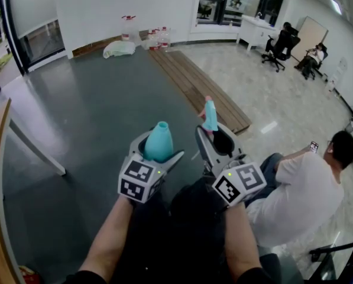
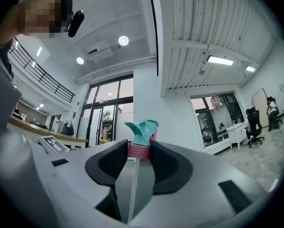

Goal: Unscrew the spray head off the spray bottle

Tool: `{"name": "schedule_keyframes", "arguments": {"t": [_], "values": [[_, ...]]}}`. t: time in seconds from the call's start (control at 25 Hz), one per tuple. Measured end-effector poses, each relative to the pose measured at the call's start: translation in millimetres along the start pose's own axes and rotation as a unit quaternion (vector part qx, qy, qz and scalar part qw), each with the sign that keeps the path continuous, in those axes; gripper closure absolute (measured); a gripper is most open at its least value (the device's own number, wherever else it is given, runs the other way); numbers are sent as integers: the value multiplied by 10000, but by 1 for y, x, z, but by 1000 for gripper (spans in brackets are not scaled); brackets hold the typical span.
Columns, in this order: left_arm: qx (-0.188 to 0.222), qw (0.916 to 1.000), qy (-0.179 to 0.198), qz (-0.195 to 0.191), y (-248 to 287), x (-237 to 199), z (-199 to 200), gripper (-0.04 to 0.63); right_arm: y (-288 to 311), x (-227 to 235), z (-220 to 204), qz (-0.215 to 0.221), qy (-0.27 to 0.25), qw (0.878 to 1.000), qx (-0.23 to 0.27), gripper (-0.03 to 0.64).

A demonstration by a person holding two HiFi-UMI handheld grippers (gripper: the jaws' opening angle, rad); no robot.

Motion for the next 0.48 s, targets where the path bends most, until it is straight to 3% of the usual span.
{"name": "schedule_keyframes", "arguments": {"t": [0.48], "values": [[23, 9999, -59, -94, 2, 1, 11, 153, -7, -4, -18, 24, 119, 9998, -125, 468]]}}
Point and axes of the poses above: the fingertips, and each gripper's own axes: y forward along the fingers, x to its right, z out of its top, the point moved 4 cm from there along -y, backward along the fingers, and after that the axes turned 10 degrees about x, right-handed, at the moved point
